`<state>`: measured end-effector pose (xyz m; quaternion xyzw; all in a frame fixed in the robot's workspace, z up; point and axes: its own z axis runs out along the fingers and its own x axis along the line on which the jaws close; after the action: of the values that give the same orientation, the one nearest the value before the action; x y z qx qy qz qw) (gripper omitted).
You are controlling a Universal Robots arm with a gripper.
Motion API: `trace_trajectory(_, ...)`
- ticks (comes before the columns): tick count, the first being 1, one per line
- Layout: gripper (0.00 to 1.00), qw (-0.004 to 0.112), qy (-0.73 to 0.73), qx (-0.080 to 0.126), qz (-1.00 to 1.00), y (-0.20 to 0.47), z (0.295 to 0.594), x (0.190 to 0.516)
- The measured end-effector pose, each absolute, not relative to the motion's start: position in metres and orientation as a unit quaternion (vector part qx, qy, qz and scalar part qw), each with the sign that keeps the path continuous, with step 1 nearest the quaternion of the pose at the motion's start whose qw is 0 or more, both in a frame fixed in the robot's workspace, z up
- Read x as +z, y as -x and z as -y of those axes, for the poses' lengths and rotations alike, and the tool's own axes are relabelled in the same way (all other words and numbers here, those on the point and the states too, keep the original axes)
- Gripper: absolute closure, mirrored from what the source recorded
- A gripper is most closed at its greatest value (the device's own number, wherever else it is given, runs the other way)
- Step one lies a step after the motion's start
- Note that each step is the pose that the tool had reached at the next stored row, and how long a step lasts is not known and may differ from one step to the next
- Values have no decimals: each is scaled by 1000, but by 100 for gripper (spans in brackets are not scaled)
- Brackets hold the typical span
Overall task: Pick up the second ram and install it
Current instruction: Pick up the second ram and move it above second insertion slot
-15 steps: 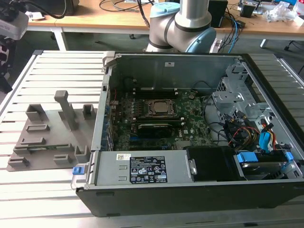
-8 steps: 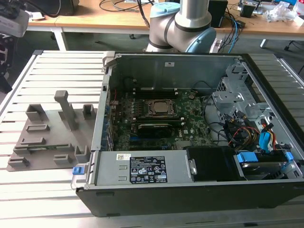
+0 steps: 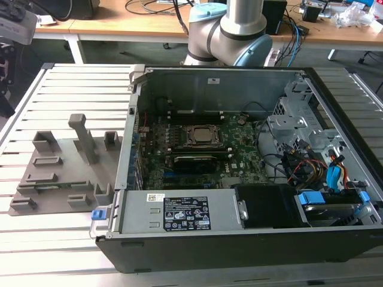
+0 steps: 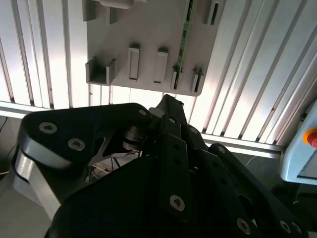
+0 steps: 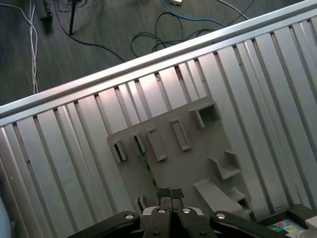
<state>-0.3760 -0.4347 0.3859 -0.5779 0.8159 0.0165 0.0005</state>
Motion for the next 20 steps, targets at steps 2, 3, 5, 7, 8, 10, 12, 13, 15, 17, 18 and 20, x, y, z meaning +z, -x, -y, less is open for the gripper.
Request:
trace_trajectory(2,89,0,585,16,-811,376,435,386)
trace_trajectory(3,89,0,588,16,-809,376,435,386)
trace_trajectory(5,89,0,593,16,-805,376,435,386)
trace_trajectory(7,89,0,596,16,-803,376,435,386)
trace_trajectory(8,89,-1,598,16,-802,376,435,386)
trace_trajectory(10,89,-1,602,15,-798,376,435,386)
trace_trajectory(12,89,-1,605,15,-796,376,435,386)
trace_trajectory(13,89,-1,608,15,-794,376,435,386)
trace_trajectory(15,89,-2,610,15,-792,376,435,386)
trace_trajectory(17,89,-2,612,14,-790,376,435,386)
trace_trajectory(18,89,-2,614,14,-789,376,435,386)
trace_trajectory(20,89,-3,623,13,-782,376,435,386)
